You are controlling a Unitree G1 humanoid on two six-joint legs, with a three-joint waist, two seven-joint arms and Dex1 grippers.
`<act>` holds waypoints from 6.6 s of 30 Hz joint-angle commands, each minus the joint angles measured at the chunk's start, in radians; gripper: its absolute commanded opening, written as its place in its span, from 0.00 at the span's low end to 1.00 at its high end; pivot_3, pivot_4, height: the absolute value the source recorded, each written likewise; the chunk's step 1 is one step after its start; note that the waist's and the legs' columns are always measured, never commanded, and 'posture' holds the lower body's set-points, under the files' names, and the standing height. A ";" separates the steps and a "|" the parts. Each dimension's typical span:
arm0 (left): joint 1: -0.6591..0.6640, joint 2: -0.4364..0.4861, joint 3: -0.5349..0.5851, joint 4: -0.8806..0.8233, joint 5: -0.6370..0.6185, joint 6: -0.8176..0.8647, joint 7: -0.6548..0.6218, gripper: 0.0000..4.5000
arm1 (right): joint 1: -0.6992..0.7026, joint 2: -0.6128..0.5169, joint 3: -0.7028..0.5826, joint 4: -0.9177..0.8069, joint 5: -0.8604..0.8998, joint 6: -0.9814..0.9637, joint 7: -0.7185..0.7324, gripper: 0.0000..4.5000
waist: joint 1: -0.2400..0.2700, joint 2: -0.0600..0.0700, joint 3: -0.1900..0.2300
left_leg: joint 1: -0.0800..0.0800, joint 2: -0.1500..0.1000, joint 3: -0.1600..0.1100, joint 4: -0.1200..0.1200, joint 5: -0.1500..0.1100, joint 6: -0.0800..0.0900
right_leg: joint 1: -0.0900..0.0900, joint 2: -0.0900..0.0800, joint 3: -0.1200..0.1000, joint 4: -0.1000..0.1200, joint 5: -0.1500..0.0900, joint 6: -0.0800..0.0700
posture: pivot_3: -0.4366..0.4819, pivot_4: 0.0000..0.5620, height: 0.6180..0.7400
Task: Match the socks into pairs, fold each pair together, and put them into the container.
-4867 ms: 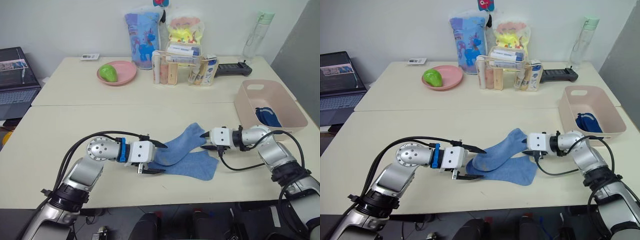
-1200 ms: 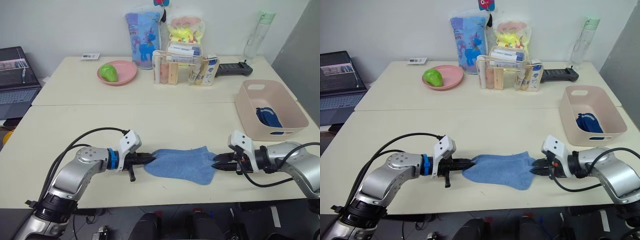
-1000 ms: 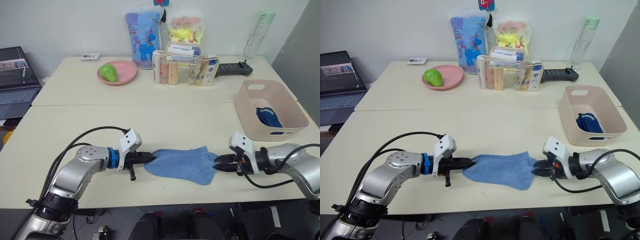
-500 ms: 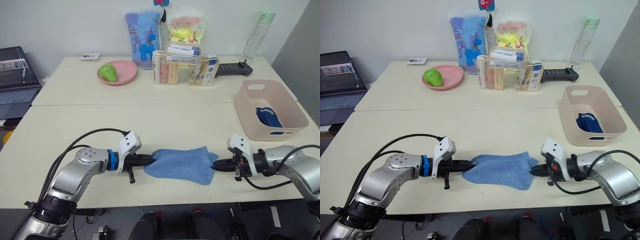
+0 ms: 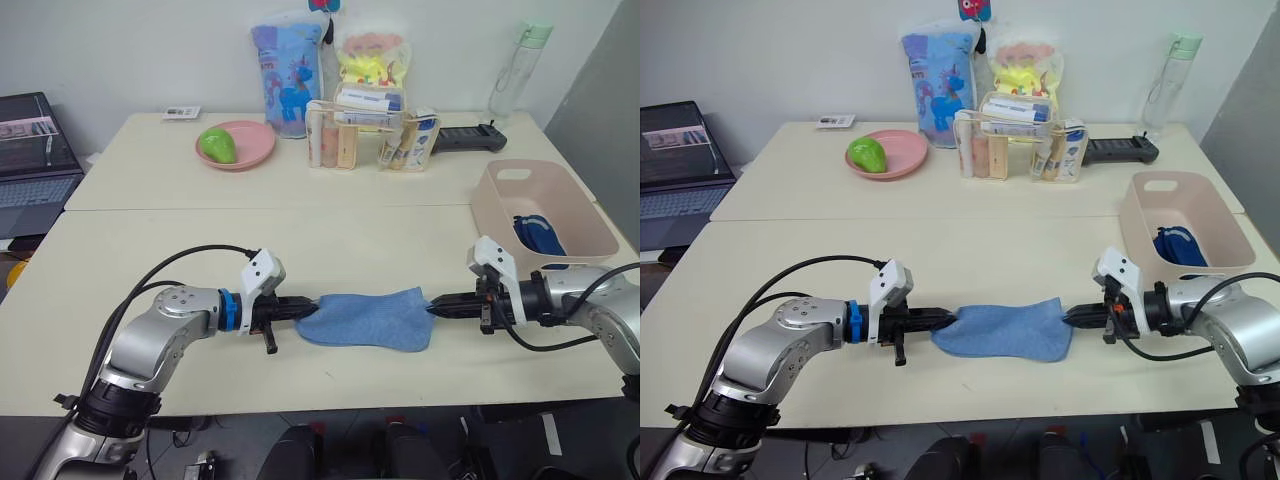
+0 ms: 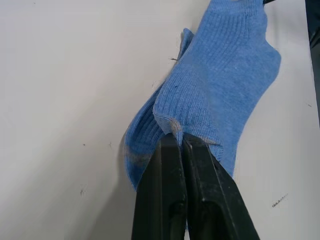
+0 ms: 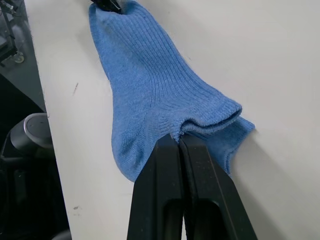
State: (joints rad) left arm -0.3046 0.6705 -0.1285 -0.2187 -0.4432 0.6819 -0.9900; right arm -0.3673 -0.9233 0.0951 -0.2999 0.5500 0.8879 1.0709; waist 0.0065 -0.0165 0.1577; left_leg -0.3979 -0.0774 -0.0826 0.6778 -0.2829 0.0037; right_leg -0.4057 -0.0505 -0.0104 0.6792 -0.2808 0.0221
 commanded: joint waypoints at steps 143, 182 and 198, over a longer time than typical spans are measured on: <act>-0.159 0.057 0.055 0.002 0.110 -0.124 -0.147 0.00 | -0.106 0.416 0.131 0.075 0.129 0.058 -0.163 0.13 | -0.008 0.000 -0.001 | 0.001 0.000 0.000 0.000 0.000 -0.001 | 0.000 0.001 0.000 0.001 0.000 0.000 | 0.48 0.27 1.00; 0.043 0.049 -0.166 0.156 0.356 -0.468 -0.040 0.00 | -0.135 0.628 0.011 0.253 0.161 0.364 -0.421 0.82 | -0.010 0.003 -0.003 | 0.003 0.000 0.000 -0.001 -0.002 0.003 | 0.001 0.001 0.001 0.002 0.000 0.000 | 0.48 0.27 1.00; 0.039 0.016 -0.071 0.078 0.206 -0.400 -0.057 0.04 | -0.127 0.652 -0.008 0.254 0.134 0.333 -0.436 0.04 | -0.015 0.003 -0.004 | 0.003 0.000 0.000 -0.001 -0.002 0.003 | 0.000 0.001 0.001 0.002 0.000 0.000 | 0.48 0.27 1.00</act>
State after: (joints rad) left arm -0.2640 0.6896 -0.2485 -0.1070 -0.1878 0.2579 -1.0387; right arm -0.4998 -0.2622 0.1174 -0.0161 0.6814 1.2313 0.6460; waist -0.0082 -0.0131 0.1541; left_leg -0.3946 -0.0775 -0.0823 0.6763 -0.2848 0.0069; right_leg -0.4053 -0.0497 -0.0095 0.6811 -0.2807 0.0221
